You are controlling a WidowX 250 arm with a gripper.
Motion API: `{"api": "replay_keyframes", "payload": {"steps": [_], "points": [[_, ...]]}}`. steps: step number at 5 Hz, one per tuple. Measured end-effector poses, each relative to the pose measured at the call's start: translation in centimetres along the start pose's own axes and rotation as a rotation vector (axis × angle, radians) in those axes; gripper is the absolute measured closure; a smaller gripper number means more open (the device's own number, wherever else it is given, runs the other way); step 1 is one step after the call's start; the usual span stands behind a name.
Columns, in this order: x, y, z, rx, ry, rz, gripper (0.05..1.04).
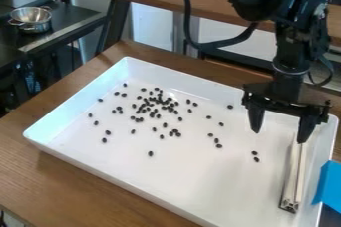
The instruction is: Sweep into pile
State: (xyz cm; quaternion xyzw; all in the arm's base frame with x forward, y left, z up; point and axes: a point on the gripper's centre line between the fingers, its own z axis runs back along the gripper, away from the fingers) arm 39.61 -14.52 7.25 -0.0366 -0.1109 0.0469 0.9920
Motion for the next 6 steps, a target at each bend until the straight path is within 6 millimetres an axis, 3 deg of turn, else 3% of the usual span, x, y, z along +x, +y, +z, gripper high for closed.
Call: {"api": "replay_keyframes", "payload": {"steps": [2, 5, 6], "points": [[-0.9, 0.0, -2.4, 0.027, 0.069, 0.034, 0.087], [-1.2, -1.4, -2.2, -0.014, 0.095, 0.072, 0.087], [-1.5, -1.8, -3.4, 0.004, 0.105, 0.083, 0.087]]}}
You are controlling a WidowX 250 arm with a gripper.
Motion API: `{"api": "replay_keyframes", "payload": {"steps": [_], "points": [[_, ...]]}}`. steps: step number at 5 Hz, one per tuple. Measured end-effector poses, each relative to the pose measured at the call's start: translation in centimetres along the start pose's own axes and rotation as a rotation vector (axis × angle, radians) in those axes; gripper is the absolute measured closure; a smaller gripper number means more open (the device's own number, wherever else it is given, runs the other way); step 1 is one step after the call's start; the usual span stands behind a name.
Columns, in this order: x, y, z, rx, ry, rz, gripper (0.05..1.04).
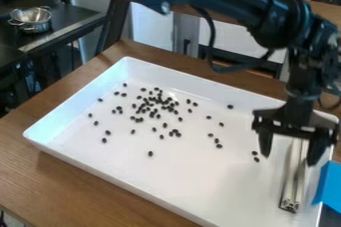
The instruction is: Sweep into pile
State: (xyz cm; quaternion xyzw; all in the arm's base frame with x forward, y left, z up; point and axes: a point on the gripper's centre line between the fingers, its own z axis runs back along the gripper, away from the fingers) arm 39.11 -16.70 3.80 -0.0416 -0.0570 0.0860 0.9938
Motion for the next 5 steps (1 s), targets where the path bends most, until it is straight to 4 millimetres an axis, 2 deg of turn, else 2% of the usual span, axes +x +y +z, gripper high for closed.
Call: {"api": "replay_keyframes", "payload": {"steps": [1, 2, 3, 4, 5], "points": [[-0.2, -0.6, -0.5, 0.012, -0.005, 0.003, 0.115], [-0.3, -0.4, -1.4, 0.025, 0.010, 0.006, 0.396], [-0.3, -0.4, -1.4, 0.026, 0.009, 0.001, 0.683], [-0.2, 0.7, -1.5, 0.025, 0.020, -0.004, 0.705], [0.3, 3.1, -1.4, 0.040, 0.041, -0.023, 0.705]]}}
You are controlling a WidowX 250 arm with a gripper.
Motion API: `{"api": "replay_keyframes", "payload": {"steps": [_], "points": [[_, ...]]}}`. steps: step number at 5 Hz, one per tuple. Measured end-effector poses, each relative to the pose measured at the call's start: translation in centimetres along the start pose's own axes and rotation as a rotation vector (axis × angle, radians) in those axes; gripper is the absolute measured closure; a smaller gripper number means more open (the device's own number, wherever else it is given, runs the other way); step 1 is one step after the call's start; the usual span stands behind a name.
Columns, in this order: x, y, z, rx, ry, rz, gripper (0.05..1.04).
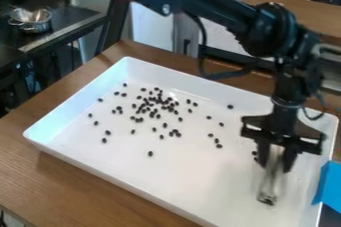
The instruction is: Sweep into pile
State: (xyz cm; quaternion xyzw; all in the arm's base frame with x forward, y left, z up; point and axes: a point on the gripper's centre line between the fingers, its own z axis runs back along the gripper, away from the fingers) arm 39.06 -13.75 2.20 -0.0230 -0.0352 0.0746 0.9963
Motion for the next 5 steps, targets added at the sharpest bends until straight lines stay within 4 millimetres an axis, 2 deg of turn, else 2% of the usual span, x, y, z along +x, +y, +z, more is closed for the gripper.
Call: {"api": "replay_keyframes", "payload": {"steps": [3, 5], "points": [[2.0, 9.1, 0.1, 0.091, -0.009, -0.092, 0.705], [0.7, 15.8, 0.9, 0.130, 0.018, -0.128, 0.705]]}}
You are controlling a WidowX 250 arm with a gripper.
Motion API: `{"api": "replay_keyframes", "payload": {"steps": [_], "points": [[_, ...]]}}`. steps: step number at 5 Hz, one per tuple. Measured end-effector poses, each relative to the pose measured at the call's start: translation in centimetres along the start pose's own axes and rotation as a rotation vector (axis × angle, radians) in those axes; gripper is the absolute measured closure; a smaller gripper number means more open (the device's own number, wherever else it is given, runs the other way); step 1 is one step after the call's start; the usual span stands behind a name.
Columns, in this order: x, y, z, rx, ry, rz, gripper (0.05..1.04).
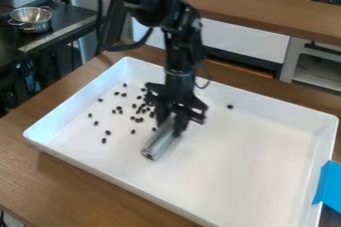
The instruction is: Sweep into pile
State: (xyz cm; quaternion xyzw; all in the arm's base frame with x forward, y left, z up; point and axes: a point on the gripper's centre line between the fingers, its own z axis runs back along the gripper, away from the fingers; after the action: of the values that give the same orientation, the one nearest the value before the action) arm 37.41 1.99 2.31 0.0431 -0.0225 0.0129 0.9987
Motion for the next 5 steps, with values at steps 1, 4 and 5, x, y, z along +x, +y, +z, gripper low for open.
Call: {"api": "replay_keyframes", "payload": {"steps": [1, 4, 5], "points": [[0.6, 2.7, -0.3, 0.081, -0.049, 0.023, 0.705], [1.1, 8.4, -1.5, 0.485, -0.299, 0.028, 0.705], [0.6, 9.4, -1.4, 0.532, -0.279, -0.014, 0.705]]}}
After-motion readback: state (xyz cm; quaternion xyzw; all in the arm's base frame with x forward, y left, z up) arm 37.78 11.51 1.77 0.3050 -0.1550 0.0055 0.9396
